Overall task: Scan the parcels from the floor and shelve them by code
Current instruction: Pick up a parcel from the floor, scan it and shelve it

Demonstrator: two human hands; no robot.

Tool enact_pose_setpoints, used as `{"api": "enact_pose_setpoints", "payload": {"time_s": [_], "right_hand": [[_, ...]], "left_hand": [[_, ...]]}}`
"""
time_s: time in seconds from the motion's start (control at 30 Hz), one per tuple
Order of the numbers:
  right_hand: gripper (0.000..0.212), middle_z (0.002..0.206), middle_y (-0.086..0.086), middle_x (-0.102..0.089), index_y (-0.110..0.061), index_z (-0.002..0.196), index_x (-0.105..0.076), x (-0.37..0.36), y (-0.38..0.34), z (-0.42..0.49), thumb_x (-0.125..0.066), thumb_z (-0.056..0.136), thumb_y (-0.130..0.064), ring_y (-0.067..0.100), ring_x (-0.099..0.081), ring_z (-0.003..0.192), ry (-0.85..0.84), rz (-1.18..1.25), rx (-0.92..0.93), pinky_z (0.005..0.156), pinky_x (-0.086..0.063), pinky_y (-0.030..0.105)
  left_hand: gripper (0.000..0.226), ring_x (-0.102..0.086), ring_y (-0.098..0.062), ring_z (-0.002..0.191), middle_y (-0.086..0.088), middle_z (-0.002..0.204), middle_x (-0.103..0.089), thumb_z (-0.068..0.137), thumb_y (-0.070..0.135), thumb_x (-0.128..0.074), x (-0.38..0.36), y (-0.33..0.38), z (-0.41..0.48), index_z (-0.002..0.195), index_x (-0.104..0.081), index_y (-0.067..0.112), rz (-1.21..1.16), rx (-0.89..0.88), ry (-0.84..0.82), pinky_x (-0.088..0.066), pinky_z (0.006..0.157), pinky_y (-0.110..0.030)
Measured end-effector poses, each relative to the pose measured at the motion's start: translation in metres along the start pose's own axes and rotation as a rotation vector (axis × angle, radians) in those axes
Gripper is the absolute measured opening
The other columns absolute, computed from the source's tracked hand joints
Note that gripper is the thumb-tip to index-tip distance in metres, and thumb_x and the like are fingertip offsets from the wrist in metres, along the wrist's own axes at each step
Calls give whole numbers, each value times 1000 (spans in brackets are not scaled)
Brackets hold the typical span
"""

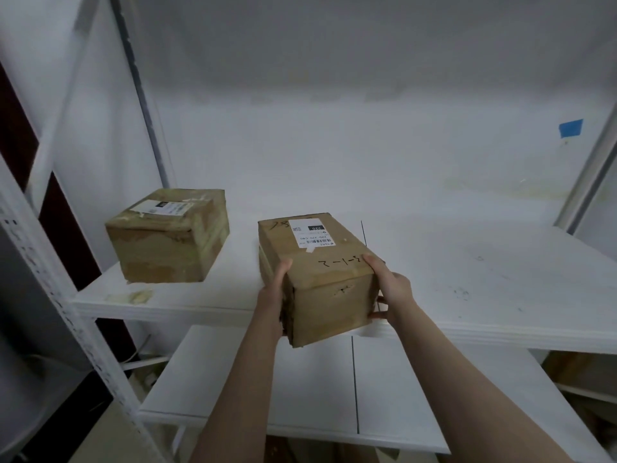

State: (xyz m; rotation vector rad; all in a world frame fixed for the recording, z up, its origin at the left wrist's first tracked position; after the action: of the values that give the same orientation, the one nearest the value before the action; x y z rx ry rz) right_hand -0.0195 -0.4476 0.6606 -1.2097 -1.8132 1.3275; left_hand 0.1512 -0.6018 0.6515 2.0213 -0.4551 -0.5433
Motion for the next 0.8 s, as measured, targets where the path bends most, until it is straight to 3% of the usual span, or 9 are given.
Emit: {"api": "enact_pose_setpoints", "payload": {"time_s": [0.17, 0.3, 0.4, 0.5, 0.57, 0.7, 0.8], "right_hand": [[43, 111, 4, -55, -17, 88, -54, -9, 2, -8, -73, 79, -54, 31, -53, 108, 41, 105, -30, 97, -48, 59], [39, 105, 5, -60, -14, 113, -56, -45, -1, -16, -55, 95, -49, 33, -58, 105, -105, 57, -3, 97, -50, 58], [43, 101, 9, -63, -11, 115, -59, -76, 3, -21, -49, 98, -49, 35, -63, 101, -187, -27, 6, 90, -55, 56], [47, 111, 11, -64, -13, 111, -59, -108, 7, -20, -47, 96, -56, 34, -61, 104, -202, -153, 43, 91, -54, 53], [49, 120, 13, -64, -12, 108, -59, -127, 5, -17, -45, 96, -58, 35, -59, 111, -181, -260, 115, 99, -49, 53], [60, 122, 17, -61, -2, 120, -58, -155, 1, -10, -39, 100, -55, 36, -56, 115, -134, -330, 167, 103, -46, 49], [65, 120, 17, -62, -1, 122, -58, -169, 3, 0, -40, 98, -59, 36, -57, 113, -108, -325, 139, 101, -48, 48]], "left_hand": [[92, -59, -23, 86, -5, 114, -62, 71, 71, -73, 5, 9, 0, 138, -52, 13, -15, -49, 9, -47, 61, -34], [104, -71, -28, 98, -4, 110, -74, 45, 86, -76, 29, 43, 17, 124, -68, 19, 7, -168, 42, -58, 86, -45], [76, -69, -28, 104, -5, 115, -73, 59, 83, -70, 51, 73, 19, 107, -73, 25, 73, -249, 39, -53, 98, -49], [61, -55, -26, 124, 1, 131, -59, 84, 68, -63, 73, 91, 18, 126, -64, 25, 127, -363, 126, -40, 109, -40], [68, -51, -26, 127, -1, 134, -55, 88, 62, -62, 84, 92, 15, 138, -56, 18, 231, -439, 226, -39, 103, -36], [85, -49, -24, 125, -5, 144, -50, 78, 60, -75, 100, 90, 10, 144, -45, 16, 522, -650, 424, -42, 105, -42], [80, -41, -26, 131, 0, 142, -50, 73, 75, -63, 91, 95, 12, 134, -55, 23, 926, -926, 509, -36, 108, -45]]}}
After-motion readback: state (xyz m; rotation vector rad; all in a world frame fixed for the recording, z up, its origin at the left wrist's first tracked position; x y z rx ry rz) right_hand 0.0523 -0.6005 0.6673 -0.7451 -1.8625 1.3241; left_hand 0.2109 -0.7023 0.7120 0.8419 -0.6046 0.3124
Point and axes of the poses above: each hand's wrist, its own z-axis towards the middle knuckle, its own x-axis out of the back of the hand, y = z × x, the point moved 6 cm from there along z, towards the middle knuckle
